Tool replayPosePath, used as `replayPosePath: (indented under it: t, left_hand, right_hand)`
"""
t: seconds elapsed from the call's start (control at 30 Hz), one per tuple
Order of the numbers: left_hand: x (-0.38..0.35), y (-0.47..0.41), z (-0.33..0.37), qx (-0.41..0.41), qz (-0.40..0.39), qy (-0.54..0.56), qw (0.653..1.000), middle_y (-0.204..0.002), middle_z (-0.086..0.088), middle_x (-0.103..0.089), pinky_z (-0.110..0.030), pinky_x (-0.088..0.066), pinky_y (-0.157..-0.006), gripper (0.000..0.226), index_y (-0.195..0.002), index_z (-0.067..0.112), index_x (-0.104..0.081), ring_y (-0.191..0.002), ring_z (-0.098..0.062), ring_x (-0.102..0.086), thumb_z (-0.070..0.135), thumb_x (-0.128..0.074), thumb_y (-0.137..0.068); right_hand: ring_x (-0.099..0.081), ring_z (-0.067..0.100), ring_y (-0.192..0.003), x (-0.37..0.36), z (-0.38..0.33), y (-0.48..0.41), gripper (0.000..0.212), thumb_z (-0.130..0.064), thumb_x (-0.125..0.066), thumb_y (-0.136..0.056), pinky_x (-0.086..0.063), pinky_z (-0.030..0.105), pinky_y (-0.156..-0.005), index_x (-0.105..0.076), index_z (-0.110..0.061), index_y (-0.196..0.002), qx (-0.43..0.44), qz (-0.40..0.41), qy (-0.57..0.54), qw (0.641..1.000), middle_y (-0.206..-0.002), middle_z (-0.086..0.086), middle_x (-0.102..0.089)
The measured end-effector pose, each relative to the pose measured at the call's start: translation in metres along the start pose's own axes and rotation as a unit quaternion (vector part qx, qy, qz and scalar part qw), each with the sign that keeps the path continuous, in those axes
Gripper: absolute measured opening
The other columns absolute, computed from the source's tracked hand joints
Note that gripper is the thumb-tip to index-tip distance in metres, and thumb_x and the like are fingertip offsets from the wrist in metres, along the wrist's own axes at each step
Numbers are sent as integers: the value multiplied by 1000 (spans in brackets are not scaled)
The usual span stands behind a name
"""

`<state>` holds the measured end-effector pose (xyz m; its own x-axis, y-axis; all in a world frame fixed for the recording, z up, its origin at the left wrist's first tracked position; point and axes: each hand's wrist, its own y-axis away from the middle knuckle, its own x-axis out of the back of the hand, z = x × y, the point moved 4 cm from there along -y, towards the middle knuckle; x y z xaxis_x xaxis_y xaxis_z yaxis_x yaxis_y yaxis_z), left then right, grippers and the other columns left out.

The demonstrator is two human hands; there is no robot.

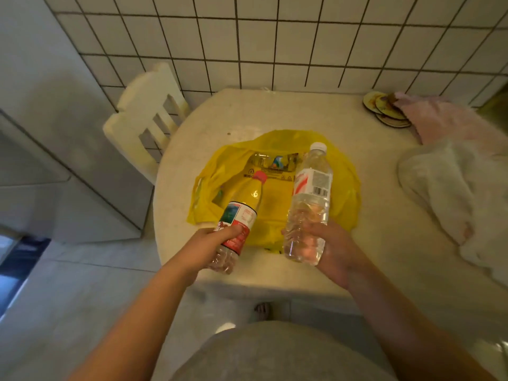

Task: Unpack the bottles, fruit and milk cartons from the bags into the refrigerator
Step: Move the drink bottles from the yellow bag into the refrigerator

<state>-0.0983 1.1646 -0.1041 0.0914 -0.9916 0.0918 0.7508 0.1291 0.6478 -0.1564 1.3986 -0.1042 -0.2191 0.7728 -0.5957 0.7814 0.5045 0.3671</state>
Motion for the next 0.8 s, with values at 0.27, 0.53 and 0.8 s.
replayPosePath:
  t: [0.27, 0.53, 0.8]
  left_hand:
    - [-14, 104, -65, -43, -7, 143, 989, -92, -5, -77, -41, -61, -73, 46, -118, 16, -59, -85, -24, -73, 37, -68, -78]
    - [33, 177, -125, -83, 48, 210, 973, -107, -5, -75, -37, -57, -84, 63, -123, 19, -58, -100, -22, -72, 29, -78, -64]
    - [133, 225, -185, -110, 145, 247, 952, -112, -8, -74, -42, -55, -93, 83, -126, 15, -57, -107, -28, -70, 31, -84, -50]
  right_hand:
    - [-67, 37, -98, -21, 63, 66, 103, -20, -95, -49, -56, 55, -82, -47, -6, -139, -4, 5, 47, 999, -116, 26, -63]
    - [-67, 33, -91, -75, 124, 96, 98, -50, -94, -46, -54, 44, -78, -58, -7, -127, -29, 23, 117, 992, -102, 17, -69]
    - [-71, 32, -86, -187, 201, 79, 91, -57, -89, -46, -54, 43, -74, -61, -15, -122, -70, -43, 182, 980, -99, 16, -72]
